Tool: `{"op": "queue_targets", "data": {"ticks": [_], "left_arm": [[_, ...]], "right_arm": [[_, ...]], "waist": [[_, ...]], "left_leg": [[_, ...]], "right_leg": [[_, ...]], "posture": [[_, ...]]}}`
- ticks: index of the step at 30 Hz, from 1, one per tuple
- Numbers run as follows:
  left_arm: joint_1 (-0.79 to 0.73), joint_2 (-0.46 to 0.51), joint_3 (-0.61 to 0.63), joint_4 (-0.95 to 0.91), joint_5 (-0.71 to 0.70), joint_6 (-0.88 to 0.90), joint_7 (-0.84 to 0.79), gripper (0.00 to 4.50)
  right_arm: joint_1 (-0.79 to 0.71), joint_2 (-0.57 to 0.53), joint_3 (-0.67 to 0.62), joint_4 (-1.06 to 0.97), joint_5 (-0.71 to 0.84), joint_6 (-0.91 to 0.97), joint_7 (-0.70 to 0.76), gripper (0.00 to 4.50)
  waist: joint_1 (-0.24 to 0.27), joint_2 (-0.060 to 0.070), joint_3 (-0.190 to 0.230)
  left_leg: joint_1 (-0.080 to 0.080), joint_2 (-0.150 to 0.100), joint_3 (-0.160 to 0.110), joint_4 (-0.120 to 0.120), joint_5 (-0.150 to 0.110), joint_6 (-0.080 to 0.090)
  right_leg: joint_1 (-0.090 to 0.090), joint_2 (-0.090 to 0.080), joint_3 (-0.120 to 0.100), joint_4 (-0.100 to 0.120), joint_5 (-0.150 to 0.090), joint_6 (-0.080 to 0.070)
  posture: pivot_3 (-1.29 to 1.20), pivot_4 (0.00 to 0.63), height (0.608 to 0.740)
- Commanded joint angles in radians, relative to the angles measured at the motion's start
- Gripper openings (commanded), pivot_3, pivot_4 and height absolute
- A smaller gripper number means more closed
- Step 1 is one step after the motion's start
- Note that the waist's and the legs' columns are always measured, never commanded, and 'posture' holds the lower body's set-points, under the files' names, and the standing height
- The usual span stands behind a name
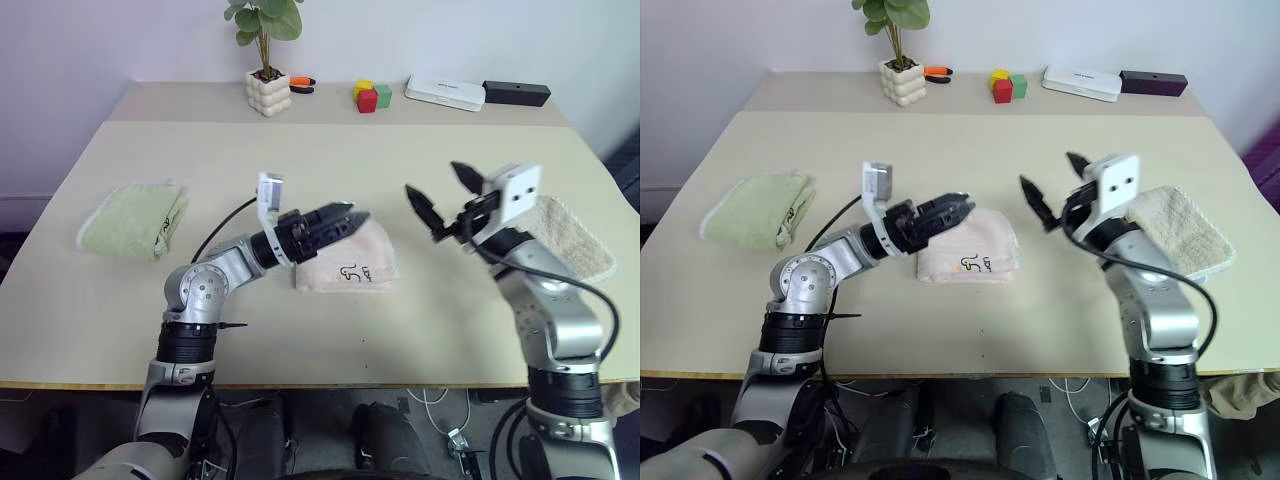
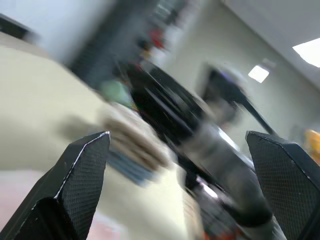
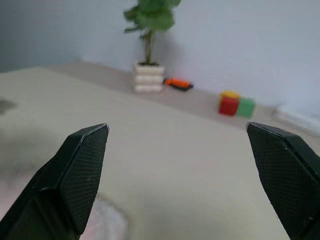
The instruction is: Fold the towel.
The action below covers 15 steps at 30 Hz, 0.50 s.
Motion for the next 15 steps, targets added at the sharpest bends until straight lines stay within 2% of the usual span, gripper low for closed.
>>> {"op": "queue_targets", "data": {"ticks": [1, 7, 10, 15], "left_arm": [[0.028, -0.042, 0.058, 0.004, 0.057, -0.110, 0.131, 3.11], [0.056, -0.124, 0.011, 0.052, 0.184, -0.231, 0.231, 0.03], [0.053, -0.138, -0.052, 0.095, 0.280, -0.299, 0.235, 0.03], [0.036, -0.152, -0.082, 0.164, 0.343, -0.317, 0.267, 0.03]], "right_arm": [[0.065, 0.037, 0.049, -0.131, 0.065, 0.058, -0.001, 3.13], [0.042, 0.162, 0.111, -0.095, -0.023, 0.061, -0.162, 0.02], [0.035, 0.230, 0.189, -0.051, -0.083, 0.034, -0.197, 0.02], [-0.002, 0.279, 0.212, 0.025, -0.125, -0.001, -0.215, 0.02]], "waist": [[0.000, 0.000, 0.000], [0.001, 0.000, 0.000], [-0.002, 0.000, 0.000], [-0.002, 0.000, 0.000]], "left_leg": [[0.000, 0.000, 0.000, 0.000, 0.000, 0.000], [0.000, 0.000, 0.000, 0.001, 0.000, 0.000], [0.000, 0.000, 0.000, 0.001, 0.000, 0.000], [0.000, 0.000, 0.000, 0.000, 0.000, 0.000]], "right_leg": [[0.000, 0.000, 0.000, 0.000, 0.000, 0.000], [0.000, 0.000, 0.000, 0.000, 0.000, -0.001], [0.000, 0.000, 0.000, 0.000, 0.000, -0.001], [-0.001, 0.000, 0.000, 0.000, 0.000, 0.000]], "posture": [[0.00, 0.150, 0.735], [0.00, 0.150, 0.735], [0.00, 0.150, 0.735], [0.00, 0.150, 0.735]]}}
